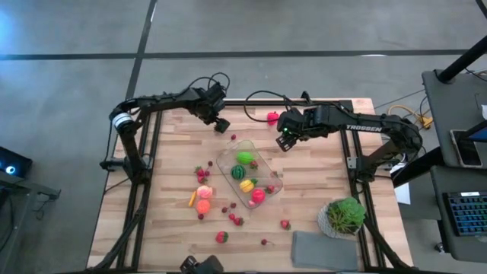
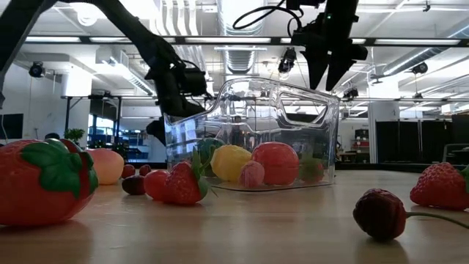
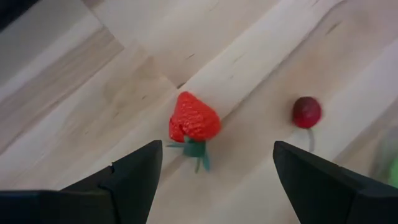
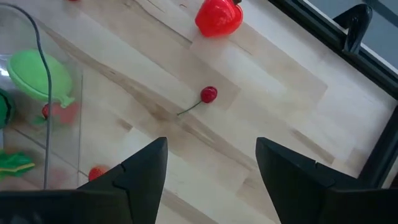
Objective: Pick and placing Produce into tupperware
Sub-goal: Put the red strawberry into the transparent bin
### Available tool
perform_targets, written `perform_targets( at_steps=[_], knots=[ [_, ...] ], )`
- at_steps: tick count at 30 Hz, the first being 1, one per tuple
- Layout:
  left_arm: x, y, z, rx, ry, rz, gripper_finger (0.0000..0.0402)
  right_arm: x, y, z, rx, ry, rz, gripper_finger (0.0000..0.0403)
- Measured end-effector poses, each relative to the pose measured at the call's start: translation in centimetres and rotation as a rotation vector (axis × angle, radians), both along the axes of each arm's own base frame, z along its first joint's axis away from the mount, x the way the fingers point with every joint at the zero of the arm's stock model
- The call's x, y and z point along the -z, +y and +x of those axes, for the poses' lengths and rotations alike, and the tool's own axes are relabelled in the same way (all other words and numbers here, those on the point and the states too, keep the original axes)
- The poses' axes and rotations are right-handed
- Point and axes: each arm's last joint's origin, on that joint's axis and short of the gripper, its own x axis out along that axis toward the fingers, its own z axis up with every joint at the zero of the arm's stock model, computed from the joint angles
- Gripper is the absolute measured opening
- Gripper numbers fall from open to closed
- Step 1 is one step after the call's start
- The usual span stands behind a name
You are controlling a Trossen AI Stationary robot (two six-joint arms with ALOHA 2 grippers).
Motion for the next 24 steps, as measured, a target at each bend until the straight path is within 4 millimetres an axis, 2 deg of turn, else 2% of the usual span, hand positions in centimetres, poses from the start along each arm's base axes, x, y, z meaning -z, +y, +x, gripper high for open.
perform_targets(
  at_steps=[8,20,24],
  knots=[
    [1.1,0.3,0.2,-0.003,0.032,-0.010,0.0292,0.0,0.0,0.0,-0.011,0.009,-0.001,0.0242],
    [1.2,0.7,0.4,-0.018,0.026,0.042,0.0292,0.0,0.0,-0.1,-0.013,0.016,-0.009,0.0242],
    [1.8,0.8,0.5,-0.042,0.031,0.028,0.0292,0.0,0.0,-0.2,-0.010,0.028,-0.022,0.0241]
  ],
)
